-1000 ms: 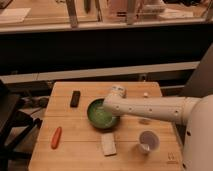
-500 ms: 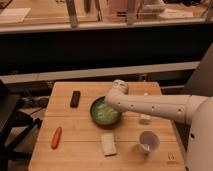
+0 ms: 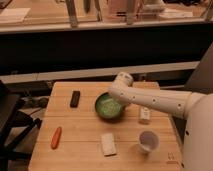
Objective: Drag the ceramic bowl in a circle
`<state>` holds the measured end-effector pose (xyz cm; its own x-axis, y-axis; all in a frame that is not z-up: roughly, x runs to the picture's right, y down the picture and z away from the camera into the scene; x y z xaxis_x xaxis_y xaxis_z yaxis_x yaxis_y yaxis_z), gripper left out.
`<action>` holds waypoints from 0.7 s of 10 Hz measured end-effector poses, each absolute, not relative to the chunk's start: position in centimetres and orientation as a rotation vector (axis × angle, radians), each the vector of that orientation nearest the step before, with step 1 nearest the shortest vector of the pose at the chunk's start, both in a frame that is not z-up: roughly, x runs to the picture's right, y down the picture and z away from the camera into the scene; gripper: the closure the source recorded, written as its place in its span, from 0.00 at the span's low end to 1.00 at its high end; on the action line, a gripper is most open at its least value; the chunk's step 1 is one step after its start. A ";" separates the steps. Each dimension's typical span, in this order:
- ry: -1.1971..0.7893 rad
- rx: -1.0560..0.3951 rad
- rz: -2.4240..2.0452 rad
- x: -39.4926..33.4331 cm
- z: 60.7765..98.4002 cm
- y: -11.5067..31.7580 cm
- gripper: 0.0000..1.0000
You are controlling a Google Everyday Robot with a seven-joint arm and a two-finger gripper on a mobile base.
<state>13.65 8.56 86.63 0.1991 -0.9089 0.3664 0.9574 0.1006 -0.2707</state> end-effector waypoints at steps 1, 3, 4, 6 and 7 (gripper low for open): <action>-0.119 -0.503 -1.397 13.2 86.9 8.2 1.00; -0.134 -0.499 -1.444 10.9 87.6 7.3 1.00; -0.150 -0.499 -1.466 10.3 87.7 7.4 1.00; -0.193 -0.501 -1.511 8.5 87.8 8.5 1.00; -0.190 -0.491 -1.510 7.6 87.6 8.5 1.00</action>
